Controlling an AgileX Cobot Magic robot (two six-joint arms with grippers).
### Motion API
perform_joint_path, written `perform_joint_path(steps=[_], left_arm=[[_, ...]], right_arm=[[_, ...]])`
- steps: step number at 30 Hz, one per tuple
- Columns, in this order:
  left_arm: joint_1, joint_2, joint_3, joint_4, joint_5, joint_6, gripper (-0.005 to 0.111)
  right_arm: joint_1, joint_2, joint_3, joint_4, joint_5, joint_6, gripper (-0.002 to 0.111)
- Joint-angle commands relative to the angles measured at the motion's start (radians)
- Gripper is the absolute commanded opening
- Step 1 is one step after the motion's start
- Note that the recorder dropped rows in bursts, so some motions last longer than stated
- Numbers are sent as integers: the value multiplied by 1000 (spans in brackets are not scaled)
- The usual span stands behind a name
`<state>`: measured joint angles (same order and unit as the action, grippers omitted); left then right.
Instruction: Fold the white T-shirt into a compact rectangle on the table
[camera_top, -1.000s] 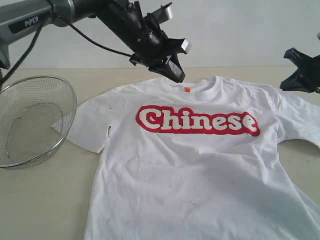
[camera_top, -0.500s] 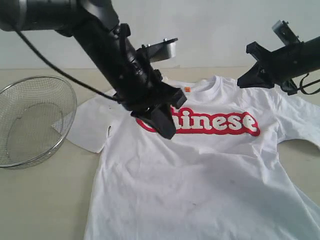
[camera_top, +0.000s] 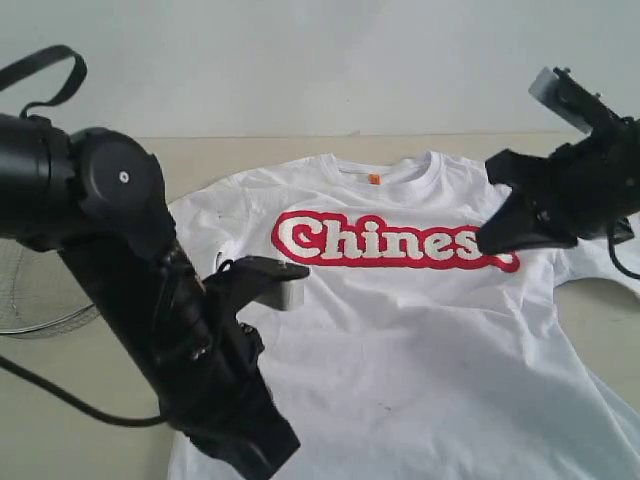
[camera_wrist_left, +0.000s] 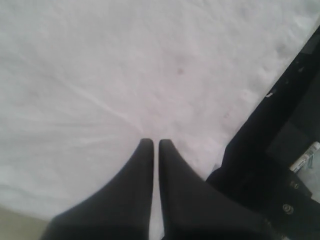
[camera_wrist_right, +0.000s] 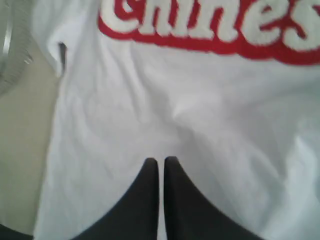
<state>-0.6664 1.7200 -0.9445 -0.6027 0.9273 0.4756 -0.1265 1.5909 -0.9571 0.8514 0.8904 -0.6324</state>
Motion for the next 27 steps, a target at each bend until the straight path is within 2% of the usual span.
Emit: perform_joint_path(steps=[1, 3, 5, 15, 27], left_arm=[[-36, -8, 57, -9, -34, 17, 5], [-42, -8, 75, -9, -45, 20, 5], [-43, -8, 92, -9, -60, 22, 5], [-43, -8, 123, -33, -78, 37, 5], [-43, -8, 123, -35, -76, 64, 5]], right_arm=[[8, -71, 29, -365, 51, 243, 0], [8, -83, 29, -487, 110, 308, 0], [8, -89, 29, -546, 97, 376, 0], [8, -32, 120, -573, 7, 378, 0], [8, 82, 119, -670, -38, 466, 0]])
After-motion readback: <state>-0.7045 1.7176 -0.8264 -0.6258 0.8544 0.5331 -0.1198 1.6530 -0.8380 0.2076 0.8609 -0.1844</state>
